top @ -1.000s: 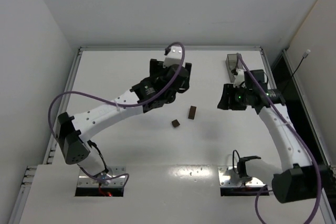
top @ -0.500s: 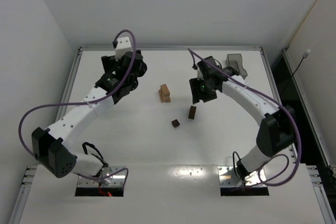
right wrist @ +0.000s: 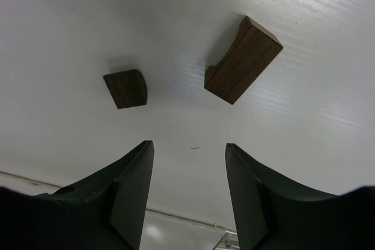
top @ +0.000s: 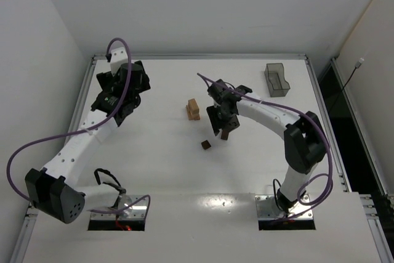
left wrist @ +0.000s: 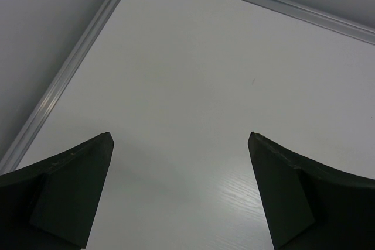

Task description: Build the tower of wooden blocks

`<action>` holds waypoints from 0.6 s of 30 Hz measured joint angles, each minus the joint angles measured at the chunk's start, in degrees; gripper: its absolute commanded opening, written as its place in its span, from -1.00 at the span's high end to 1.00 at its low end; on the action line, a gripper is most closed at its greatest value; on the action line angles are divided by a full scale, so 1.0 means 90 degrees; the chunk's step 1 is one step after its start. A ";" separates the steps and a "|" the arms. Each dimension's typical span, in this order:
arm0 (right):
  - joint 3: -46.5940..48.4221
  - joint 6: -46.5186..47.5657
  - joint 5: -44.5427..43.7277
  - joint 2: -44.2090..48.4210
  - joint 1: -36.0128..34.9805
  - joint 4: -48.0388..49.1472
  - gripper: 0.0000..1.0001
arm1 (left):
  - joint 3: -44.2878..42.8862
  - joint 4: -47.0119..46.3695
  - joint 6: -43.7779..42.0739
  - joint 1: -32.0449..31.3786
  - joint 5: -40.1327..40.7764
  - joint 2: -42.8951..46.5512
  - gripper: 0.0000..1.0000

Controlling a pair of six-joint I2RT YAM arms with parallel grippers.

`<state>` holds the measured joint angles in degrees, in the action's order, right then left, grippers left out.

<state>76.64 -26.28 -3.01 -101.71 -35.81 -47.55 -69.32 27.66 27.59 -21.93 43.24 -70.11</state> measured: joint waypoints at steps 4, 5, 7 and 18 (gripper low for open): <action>-0.0172 -0.0340 -0.0163 0.0000 0.0010 -0.0114 0.04 | 0.0058 0.0007 0.0073 0.0204 -0.0240 0.0005 -1.00; -0.0202 -0.0435 -0.0192 0.0000 0.0012 -0.0117 -0.01 | 0.0068 0.0010 0.0104 0.0245 -0.0296 0.0005 -1.00; -0.0274 -0.0622 -0.0250 0.0000 0.0010 -0.0112 -0.06 | 0.0073 0.0012 0.0148 0.0299 -0.0410 0.0002 -1.00; -0.0335 -0.1511 -0.0347 -0.0333 0.0019 -0.0032 -0.11 | 0.0073 0.0010 0.0236 0.0488 -0.0840 -0.0236 -1.00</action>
<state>73.63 -39.88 -6.13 -104.71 -35.64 -47.83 -68.66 27.75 29.71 -17.54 35.68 -72.23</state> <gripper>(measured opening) 0.554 0.996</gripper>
